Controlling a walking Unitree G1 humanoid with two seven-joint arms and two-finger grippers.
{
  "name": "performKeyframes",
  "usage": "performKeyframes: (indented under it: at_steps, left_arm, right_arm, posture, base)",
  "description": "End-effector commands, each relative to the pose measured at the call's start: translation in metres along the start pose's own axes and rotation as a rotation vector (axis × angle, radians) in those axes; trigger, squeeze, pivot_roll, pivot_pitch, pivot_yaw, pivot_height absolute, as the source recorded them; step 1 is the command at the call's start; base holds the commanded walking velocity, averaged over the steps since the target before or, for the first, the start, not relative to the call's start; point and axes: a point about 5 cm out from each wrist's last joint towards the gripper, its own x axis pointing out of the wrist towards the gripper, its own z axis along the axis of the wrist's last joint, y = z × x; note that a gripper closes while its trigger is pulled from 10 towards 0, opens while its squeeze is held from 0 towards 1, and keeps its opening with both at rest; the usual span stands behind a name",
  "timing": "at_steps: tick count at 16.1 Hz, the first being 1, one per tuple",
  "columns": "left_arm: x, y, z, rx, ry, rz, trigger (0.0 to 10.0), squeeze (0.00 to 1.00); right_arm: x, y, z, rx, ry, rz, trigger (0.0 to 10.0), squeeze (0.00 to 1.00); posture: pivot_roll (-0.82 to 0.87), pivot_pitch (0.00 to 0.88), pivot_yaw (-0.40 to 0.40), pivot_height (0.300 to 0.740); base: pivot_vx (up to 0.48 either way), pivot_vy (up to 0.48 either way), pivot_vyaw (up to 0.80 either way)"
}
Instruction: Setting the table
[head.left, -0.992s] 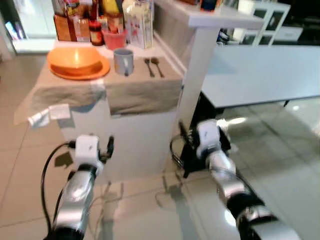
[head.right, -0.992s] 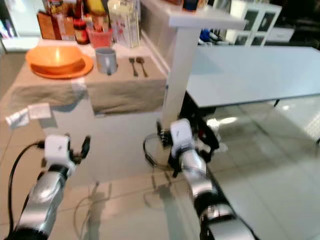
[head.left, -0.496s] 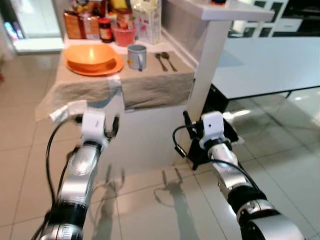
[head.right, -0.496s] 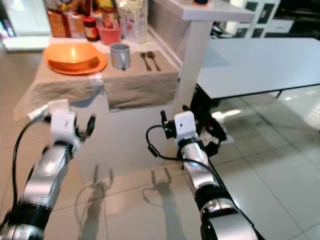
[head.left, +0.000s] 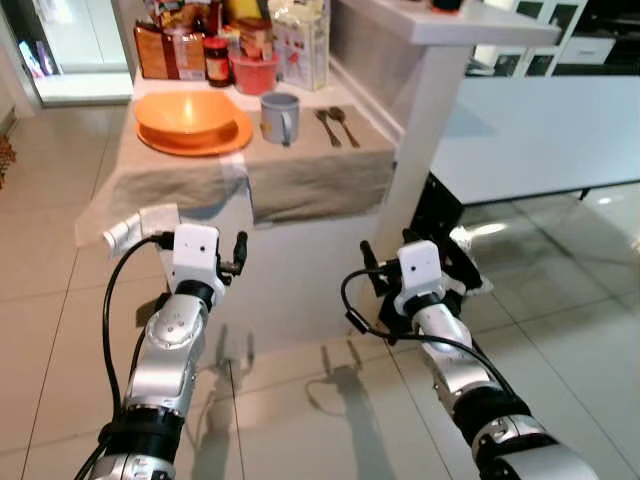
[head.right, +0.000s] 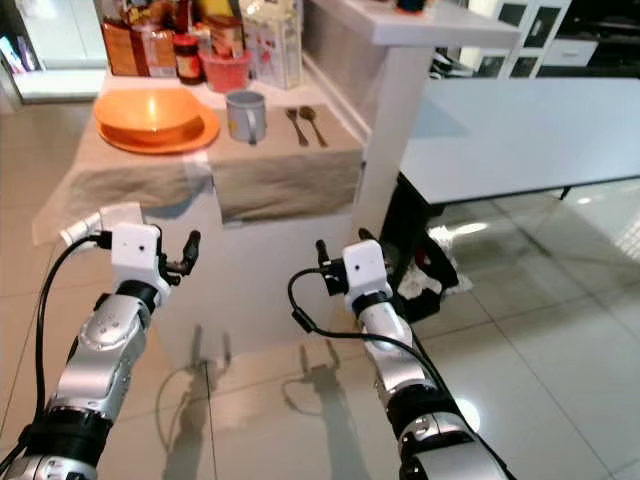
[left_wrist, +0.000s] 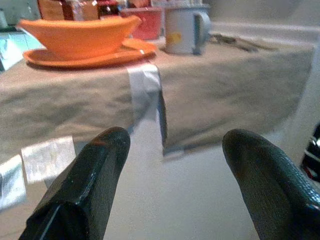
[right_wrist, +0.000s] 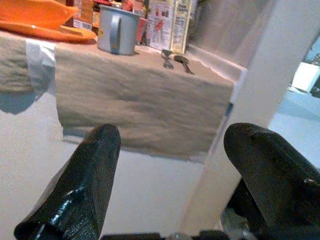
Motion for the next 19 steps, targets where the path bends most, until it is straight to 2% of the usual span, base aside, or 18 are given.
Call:
performKeyframes:
  at_steps: [1, 2, 9, 12, 14, 15, 18, 19]
  left_arm:
    - [0.0, -0.004, 0.003, -0.019, -0.012, -0.002, 10.0, 0.0]
    - [0.0, -0.004, 0.005, -0.04, -0.022, 0.012, 10.0, 0.0]
    - [0.002, -0.007, 0.015, -0.045, -0.056, 0.017, 10.0, 0.0]
    - [0.0, -0.008, 0.021, -0.016, -0.083, 0.036, 10.0, 0.0]
    - [0.0, -0.006, 0.023, 0.038, -0.072, 0.064, 10.0, 0.0]
    - [0.004, -0.006, 0.031, 0.083, -0.08, 0.048, 10.0, 0.0]
    - [0.011, -0.001, 0.052, 0.117, -0.094, -0.01, 10.0, 0.0]
    - [0.018, 0.009, 0.072, 0.225, -0.109, -0.068, 10.0, 0.0]
  right_arm:
    - [0.002, -0.004, 0.003, -0.01, -0.008, 0.001, 10.0, 0.0]
    - [0.002, -0.004, 0.002, -0.01, -0.006, 0.003, 10.0, 0.0]
    - [0.002, 0.002, 0.003, -0.021, 0.001, 0.036, 10.0, 0.0]
    - [0.014, 0.003, 0.033, -0.009, -0.124, 0.06, 10.0, 0.0]
    - [0.015, 0.0, 0.041, -0.006, -0.162, 0.065, 10.0, 0.0]
    - [0.013, -0.002, 0.04, -0.007, -0.163, 0.064, 10.0, 0.0]
    - [0.01, -0.004, 0.038, -0.004, -0.147, 0.059, 10.0, 0.0]
    - [0.008, -0.002, 0.038, 0.004, -0.143, 0.06, 10.0, 0.0]
  posture:
    - [0.07, 0.0, -0.056, 0.736]
    - [0.07, 0.0, -0.057, 0.736]
    - [0.08, 0.0, -0.056, 0.736]
    - [0.07, 0.0, -0.055, 0.736]
    - [0.07, 0.0, -0.054, 0.736]
    - [0.06, 0.0, -0.05, 0.736]
    - [0.06, 0.0, -0.044, 0.736]
    - [0.06, 0.0, -0.037, 0.736]
  base:
    - [0.442, 0.0, 0.0]
    - [0.442, 0.0, 0.0]
    - [0.378, 0.294, 0.0]
    - [0.0, 0.296, 0.0]
    - [0.0, 0.0, 0.0]
    - [0.0, 0.0, 0.0]
    - [0.0, 0.0, 0.0]
    - [0.0, 0.0, 0.0]
